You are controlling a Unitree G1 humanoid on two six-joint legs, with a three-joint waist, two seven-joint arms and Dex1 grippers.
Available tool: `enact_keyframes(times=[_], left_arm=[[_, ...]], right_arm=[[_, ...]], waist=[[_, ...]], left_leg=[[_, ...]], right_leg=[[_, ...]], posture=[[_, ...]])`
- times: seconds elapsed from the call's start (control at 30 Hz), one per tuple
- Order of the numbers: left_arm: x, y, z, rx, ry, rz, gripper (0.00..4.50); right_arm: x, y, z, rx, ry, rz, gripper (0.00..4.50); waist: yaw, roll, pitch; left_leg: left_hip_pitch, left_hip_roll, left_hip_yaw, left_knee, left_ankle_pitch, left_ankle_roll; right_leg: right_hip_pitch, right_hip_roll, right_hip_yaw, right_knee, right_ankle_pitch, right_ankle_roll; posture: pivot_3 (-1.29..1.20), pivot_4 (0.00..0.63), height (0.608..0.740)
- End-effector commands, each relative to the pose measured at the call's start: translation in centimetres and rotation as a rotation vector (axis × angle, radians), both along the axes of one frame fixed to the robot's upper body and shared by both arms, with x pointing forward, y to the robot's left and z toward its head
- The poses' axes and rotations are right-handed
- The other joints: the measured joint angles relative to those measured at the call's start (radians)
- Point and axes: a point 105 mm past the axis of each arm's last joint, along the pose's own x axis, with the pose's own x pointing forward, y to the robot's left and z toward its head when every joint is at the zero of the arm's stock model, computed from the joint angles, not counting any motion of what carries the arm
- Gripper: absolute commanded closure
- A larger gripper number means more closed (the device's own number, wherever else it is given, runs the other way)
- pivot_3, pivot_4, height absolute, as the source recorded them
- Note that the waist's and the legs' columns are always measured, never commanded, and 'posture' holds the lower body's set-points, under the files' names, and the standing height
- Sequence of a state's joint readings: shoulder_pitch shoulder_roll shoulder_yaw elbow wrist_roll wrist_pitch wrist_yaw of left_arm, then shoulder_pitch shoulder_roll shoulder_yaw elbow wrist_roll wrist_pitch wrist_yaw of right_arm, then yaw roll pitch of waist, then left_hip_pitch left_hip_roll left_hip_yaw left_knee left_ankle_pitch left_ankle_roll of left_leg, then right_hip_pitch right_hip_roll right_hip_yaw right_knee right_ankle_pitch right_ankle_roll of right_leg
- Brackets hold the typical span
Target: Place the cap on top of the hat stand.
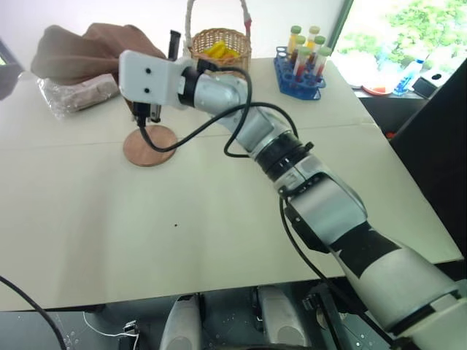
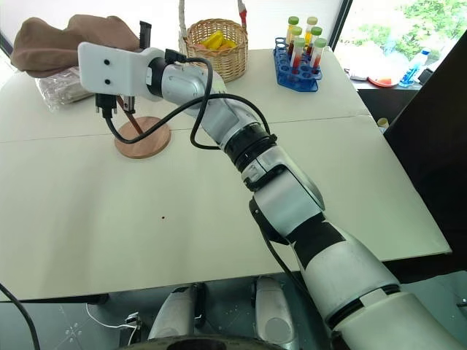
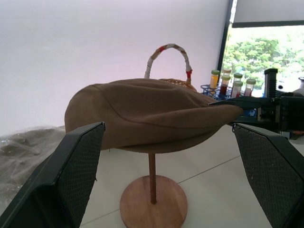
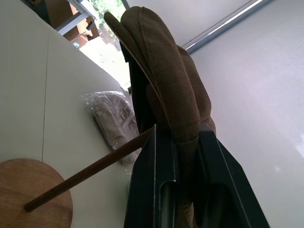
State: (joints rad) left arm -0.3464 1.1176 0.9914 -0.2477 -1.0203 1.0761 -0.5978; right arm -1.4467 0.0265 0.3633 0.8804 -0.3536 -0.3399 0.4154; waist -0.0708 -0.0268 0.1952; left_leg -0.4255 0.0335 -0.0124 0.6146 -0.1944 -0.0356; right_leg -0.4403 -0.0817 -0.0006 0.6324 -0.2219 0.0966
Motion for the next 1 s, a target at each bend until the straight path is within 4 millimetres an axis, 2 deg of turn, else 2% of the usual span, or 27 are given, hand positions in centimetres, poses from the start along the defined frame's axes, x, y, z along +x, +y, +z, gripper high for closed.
enact_keyframes(times=[0.03, 0.27, 0.43, 0.57, 0.73, 0.9, 1.0], left_arm=[[-0.2, 0.3, 0.7, 0.026, -0.034, 0.000, 0.00], [-0.2, 1.2, 0.6, 0.025, -0.037, -0.006, 0.00], [-0.1, 1.0, 0.2, 0.033, -0.033, -0.011, 0.00], [0.0, 0.8, 0.0, 0.032, -0.027, -0.014, 0.00], [0.4, 0.3, -0.3, 0.040, -0.006, -0.036, 0.00], [1.0, -0.7, -0.5, 0.091, 0.028, -0.093, 0.00], [1.7, -2.1, -0.7, 0.157, 0.054, -0.141, 0.00]], right_arm=[[-1.2, 1.0, 0.9, 0.012, -0.042, 0.037, 4.40], [-1.0, 2.3, 0.7, 0.004, -0.043, 0.010, 4.40], [-0.2, 2.2, 0.2, -0.017, -0.042, -0.025, 4.40], [0.0, 1.9, -0.1, -0.013, -0.015, -0.021, 2.74], [-0.1, 1.5, -0.2, -0.027, -0.017, -0.009, 0.08], [-0.2, -0.5, 0.0, -0.038, 0.011, 0.014, 0.03], [-0.7, -2.6, 0.7, -0.027, -0.007, 0.017, 0.03]], waist=[[0.000, 0.000, 0.000], [-0.001, 0.000, 0.000], [0.000, 0.000, 0.000], [0.000, 0.000, 0.000], [0.000, 0.000, 0.000], [0.004, -0.001, -0.001], [0.005, -0.001, 0.000]], left_leg=[[0.000, 0.000, 0.000, 0.000, 0.000, 0.000], [0.000, 0.000, 0.000, 0.000, 0.000, 0.000], [0.000, 0.000, 0.000, 0.000, 0.000, 0.000], [0.000, 0.000, 0.000, 0.000, 0.000, 0.000], [0.000, 0.000, 0.000, 0.000, 0.000, 0.000], [0.000, 0.000, 0.000, 0.000, 0.000, 0.000], [0.000, 0.000, 0.000, 0.000, 0.000, -0.001]], right_leg=[[0.000, 0.000, 0.000, 0.000, 0.000, 0.000], [0.000, 0.000, 0.000, 0.000, 0.000, 0.000], [0.000, 0.000, 0.000, 0.000, -0.001, -0.001], [0.000, 0.000, 0.000, 0.000, 0.000, -0.001], [0.000, 0.000, 0.000, 0.000, 0.000, 0.000], [0.000, 0.000, 0.000, 0.000, 0.000, 0.000], [0.001, 0.000, 0.000, 0.000, 0.000, 0.000]], posture=[[0.00, 0.150, 0.740], [0.00, 0.150, 0.740], [0.00, 0.150, 0.740], [0.00, 0.150, 0.740], [0.00, 0.150, 0.740], [0.00, 0.150, 0.740], [0.00, 0.150, 0.740]])
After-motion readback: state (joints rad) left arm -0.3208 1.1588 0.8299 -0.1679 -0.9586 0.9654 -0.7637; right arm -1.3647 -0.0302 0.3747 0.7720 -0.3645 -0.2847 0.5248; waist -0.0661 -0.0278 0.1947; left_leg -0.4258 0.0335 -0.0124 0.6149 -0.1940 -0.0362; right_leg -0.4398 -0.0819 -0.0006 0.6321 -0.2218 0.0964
